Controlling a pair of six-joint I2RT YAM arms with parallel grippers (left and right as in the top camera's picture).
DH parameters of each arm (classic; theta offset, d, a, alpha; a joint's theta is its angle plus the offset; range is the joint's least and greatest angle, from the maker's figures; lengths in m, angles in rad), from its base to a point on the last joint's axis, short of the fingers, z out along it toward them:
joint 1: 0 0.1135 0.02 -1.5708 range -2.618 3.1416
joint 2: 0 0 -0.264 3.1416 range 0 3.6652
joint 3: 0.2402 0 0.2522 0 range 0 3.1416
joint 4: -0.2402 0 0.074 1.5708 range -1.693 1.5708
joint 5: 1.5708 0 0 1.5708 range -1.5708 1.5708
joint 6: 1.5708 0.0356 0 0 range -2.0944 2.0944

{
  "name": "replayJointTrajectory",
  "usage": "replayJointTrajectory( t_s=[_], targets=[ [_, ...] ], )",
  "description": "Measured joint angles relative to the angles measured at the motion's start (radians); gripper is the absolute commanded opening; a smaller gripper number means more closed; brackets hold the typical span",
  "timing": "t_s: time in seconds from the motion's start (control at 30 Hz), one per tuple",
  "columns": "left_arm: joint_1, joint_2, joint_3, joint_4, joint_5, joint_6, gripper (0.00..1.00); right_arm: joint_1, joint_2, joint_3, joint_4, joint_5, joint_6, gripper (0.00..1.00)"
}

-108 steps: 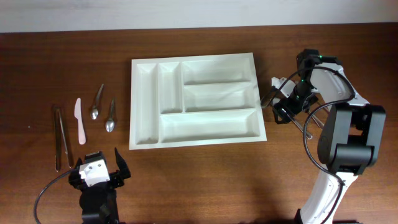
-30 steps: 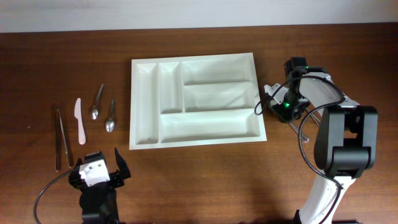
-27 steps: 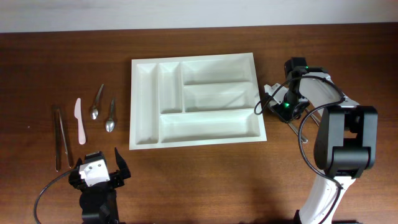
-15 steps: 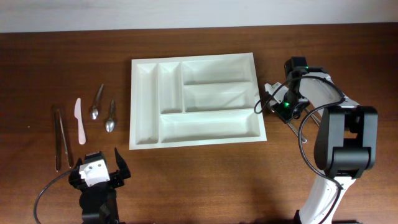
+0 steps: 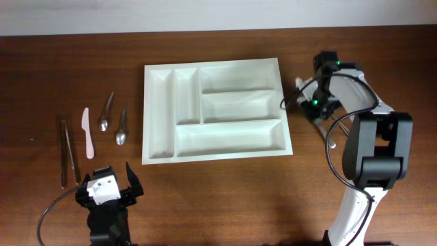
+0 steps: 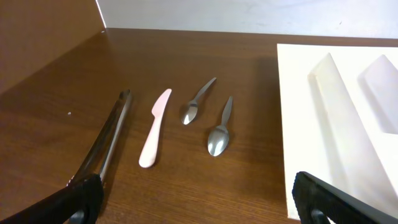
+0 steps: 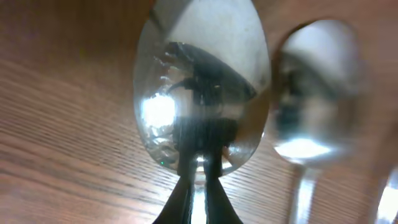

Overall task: Pack container
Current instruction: 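Lift the spoon and carry it over the tray's top compartment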

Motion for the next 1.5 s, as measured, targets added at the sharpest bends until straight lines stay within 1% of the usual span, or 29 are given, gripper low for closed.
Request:
replayJointTrajectory(
  t_s=[0.27, 0.5, 0.67, 0.8, 0.9, 1.03, 1.2, 1.27, 1.37, 1.5],
  targets=[
    [0.0, 0.0, 0.0, 0.0, 0.0, 0.0, 0.99, 0.001, 0.0, 0.275, -0.117, 0.003, 0.058, 0.04],
    [0.0, 0.001, 0.0, 0.0, 0.0, 0.0, 0.99, 0.047, 0.0, 0.426, -0.143, -0.006, 0.059, 0.04],
    [0.0, 0.0, 0.0, 0.0, 0.0, 0.0, 0.99, 0.14, 0.0, 0.445, -0.152, -0.024, 0.009, 0.04],
    [0.0, 0.001, 0.0, 0.0, 0.0, 0.0, 0.99, 0.242, 0.0, 0.445, -0.199, -0.032, -0.097, 0.04],
    [0.0, 0.001, 0.0, 0.0, 0.0, 0.0, 0.99, 0.314, 0.0, 0.445, -0.203, -0.036, -0.181, 0.04],
    [0.0, 0.001, 0.0, 0.0, 0.0, 0.0, 0.99, 0.379, 0.0, 0.445, -0.203, -0.039, -0.26, 0.04],
    [0.0, 0.001, 0.0, 0.0, 0.0, 0.0, 0.99, 0.424, 0.0, 0.445, -0.203, -0.043, -0.306, 0.04],
    [0.0, 0.001, 0.0, 0.0, 0.0, 0.0, 0.99, 0.428, 0.0, 0.445, -0.191, -0.059, -0.287, 0.04],
    [0.0, 0.001, 0.0, 0.0, 0.0, 0.0, 0.99, 0.428, 0.0, 0.445, -0.143, -0.083, -0.195, 0.04],
    [0.0, 0.001, 0.0, 0.0, 0.0, 0.0, 0.99, 0.428, 0.0, 0.445, -0.074, -0.147, 0.017, 0.04]
  ],
)
